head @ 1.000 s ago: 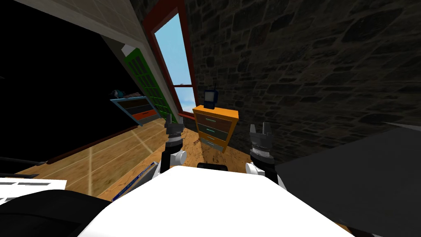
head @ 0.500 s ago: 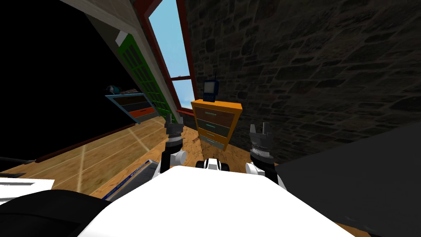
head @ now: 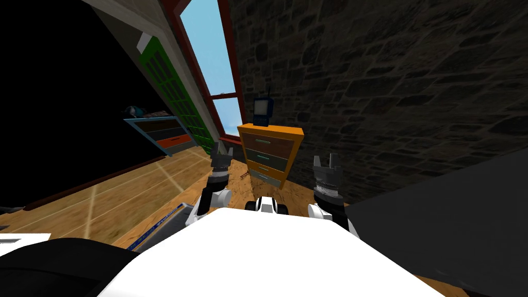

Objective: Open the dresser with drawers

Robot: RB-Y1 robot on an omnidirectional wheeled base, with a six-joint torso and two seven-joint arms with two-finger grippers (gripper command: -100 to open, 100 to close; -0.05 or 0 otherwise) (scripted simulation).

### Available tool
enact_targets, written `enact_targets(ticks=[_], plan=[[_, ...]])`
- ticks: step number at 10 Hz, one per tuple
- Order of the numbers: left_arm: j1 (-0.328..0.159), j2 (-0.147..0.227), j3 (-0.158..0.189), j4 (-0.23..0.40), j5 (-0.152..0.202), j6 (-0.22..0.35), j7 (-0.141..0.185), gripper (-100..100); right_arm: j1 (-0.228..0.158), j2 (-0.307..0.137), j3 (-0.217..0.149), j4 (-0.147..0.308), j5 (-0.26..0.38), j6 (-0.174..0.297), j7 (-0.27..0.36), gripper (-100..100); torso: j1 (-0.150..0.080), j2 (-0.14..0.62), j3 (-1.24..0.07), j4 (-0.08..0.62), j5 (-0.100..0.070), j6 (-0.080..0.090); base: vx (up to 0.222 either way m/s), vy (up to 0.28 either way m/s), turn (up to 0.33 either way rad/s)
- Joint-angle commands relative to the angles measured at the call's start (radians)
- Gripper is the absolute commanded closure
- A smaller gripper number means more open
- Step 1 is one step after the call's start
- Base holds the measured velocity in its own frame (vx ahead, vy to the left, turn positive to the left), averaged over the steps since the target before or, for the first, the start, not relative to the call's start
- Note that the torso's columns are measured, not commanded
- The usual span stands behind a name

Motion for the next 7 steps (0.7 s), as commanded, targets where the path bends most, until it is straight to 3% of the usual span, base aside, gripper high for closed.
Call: enact_targets(ticks=[1,7], plan=[[-0.006,0.038,-0.011,0.000,-0.004,0.049,0.002,-100,0.000,0.000,0.000,0.000,0.000,0.000,0.000,0,0.000,0.000,0.000,0.000,0.000,0.000,0.053,0.010,-0.057],[-0.026,0.070,-0.031,0.006,-0.011,0.173,0.010,-100,0.000,0.000,0.000,0.000,0.000,0.000,0.000,0,0.000,0.001,0.000,0.000,0.000,0.000,0.056,0.006,-0.068]])
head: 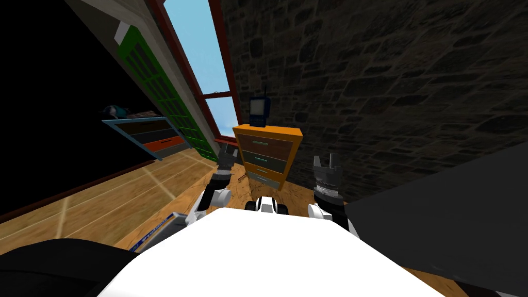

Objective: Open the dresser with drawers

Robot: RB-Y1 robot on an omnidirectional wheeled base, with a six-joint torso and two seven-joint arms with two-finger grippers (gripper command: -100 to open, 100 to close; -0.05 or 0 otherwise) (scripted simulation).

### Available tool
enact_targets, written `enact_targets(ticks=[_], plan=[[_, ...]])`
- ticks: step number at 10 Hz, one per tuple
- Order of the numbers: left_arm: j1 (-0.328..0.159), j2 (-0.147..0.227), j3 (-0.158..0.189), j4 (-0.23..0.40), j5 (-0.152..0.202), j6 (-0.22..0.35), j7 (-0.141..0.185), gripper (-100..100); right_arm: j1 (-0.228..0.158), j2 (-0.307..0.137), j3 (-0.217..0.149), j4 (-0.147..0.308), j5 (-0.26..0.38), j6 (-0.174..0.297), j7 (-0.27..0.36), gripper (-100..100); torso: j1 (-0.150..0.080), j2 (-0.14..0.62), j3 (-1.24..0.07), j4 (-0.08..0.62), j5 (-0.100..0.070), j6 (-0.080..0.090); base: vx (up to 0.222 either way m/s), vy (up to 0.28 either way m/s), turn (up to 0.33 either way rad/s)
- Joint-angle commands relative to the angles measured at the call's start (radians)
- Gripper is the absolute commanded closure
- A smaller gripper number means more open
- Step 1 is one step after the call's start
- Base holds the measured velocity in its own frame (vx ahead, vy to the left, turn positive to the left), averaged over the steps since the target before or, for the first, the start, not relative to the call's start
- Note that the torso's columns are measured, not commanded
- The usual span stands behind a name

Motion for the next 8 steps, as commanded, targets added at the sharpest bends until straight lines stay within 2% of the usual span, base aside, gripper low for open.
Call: enact_targets(ticks=[1,8], plan=[[-0.008,0.005,-0.008,0.004,-0.002,0.055,0.005,-100,0.000,0.000,0.000,0.000,0.000,0.000,0.000,0,0.000,0.001,0.000,0.000,0.000,0.000,0.049,0.006,-0.055],[-0.029,-0.009,-0.028,0.011,-0.009,0.181,0.014,-100,0.000,0.000,0.000,0.000,0.000,0.000,0.000,0,0.000,0.000,0.000,0.000,0.000,0.000,0.046,0.007,-0.058]])
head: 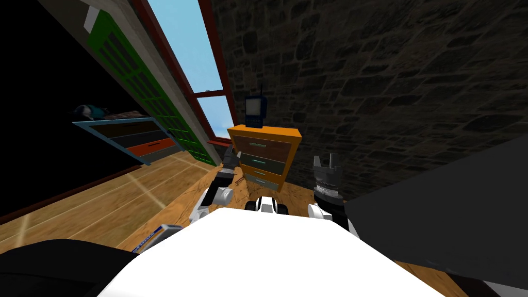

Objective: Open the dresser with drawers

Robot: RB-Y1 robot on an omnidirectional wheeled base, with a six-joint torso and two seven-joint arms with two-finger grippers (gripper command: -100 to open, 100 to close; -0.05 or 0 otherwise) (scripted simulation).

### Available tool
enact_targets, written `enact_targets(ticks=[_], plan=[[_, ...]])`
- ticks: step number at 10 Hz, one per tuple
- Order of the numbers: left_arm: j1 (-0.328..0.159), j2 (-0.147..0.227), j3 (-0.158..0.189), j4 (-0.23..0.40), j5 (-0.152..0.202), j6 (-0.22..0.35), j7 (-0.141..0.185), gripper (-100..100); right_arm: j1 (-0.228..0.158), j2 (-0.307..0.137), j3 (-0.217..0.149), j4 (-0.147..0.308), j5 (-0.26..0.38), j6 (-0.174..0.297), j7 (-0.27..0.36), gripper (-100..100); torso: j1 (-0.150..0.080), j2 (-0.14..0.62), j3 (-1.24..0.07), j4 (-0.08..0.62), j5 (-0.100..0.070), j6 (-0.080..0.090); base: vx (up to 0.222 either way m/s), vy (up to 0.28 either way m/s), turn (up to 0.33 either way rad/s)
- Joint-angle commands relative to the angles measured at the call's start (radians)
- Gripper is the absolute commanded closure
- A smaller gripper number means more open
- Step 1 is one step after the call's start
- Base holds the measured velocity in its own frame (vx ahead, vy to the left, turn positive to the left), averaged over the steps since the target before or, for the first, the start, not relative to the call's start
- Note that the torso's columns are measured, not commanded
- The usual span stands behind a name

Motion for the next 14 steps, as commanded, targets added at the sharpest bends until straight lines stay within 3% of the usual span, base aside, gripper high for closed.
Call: enact_targets(ticks=[1,14], plan=[[-0.008,-0.009,-0.007,0.002,-0.002,0.048,0.003,-100,0.000,0.000,0.000,0.000,0.000,0.000,0.000,0,0.000,0.000,0.000,0.000,0.000,0.000,0.047,0.009,-0.049],[-0.052,-0.031,-0.049,0.020,-0.017,0.312,0.022,-100,0.000,0.000,0.000,0.000,0.000,0.000,0.000,0,0.000,0.000,0.000,0.000,0.000,0.000,0.051,0.013,-0.064]])
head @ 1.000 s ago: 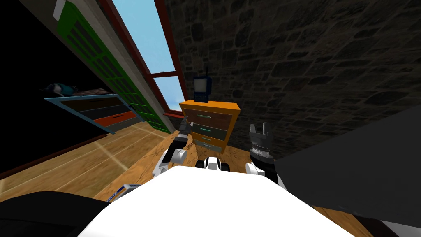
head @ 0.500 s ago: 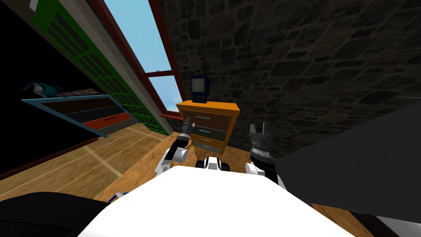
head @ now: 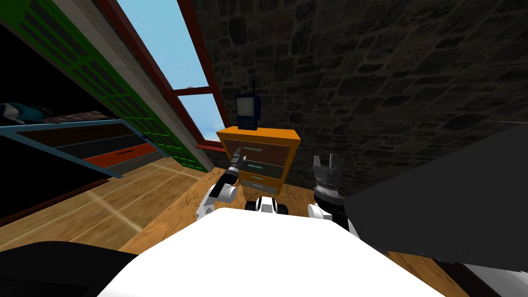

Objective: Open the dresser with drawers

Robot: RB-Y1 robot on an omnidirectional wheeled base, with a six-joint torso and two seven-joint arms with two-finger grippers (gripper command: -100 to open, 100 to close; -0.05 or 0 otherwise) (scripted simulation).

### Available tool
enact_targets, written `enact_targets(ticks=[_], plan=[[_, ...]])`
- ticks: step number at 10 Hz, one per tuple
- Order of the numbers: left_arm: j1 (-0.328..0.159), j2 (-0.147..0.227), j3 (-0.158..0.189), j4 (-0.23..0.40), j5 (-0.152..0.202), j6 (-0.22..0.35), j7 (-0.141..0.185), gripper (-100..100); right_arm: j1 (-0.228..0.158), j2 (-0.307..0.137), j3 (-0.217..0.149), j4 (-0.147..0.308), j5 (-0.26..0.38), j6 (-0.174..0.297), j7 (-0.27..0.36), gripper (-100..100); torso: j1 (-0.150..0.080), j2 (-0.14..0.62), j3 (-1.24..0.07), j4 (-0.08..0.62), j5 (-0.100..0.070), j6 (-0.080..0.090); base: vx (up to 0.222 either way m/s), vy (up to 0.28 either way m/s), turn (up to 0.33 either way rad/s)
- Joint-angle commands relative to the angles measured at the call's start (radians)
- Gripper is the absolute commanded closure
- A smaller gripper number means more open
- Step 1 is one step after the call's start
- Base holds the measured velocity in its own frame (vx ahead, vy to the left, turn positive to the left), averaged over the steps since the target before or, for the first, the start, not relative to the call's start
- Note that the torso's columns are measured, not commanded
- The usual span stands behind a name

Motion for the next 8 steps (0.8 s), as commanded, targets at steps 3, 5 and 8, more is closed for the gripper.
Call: enact_targets(ticks=[3,5,8], plan=[[-0.014,-0.019,-0.017,0.002,-0.007,0.099,0.005,-100,0.000,0.000,0.000,0.000,0.000,0.000,0.000,0,0.000,0.000,0.000,0.000,0.000,0.000,0.055,0.016,-0.061],[-0.019,-0.032,-0.022,0.005,-0.009,0.128,0.006,-100,0.000,0.000,0.000,0.000,0.000,0.000,0.000,0,0.000,0.000,0.000,0.000,0.000,0.000,0.041,0.011,-0.052],[-0.015,-0.039,-0.022,-0.021,-0.011,0.158,0.008,-100,0.000,0.000,0.000,0.000,0.000,0.000,0.000,0,0.000,0.001,0.001,0.000,0.000,0.000,0.051,0.003,-0.026]])
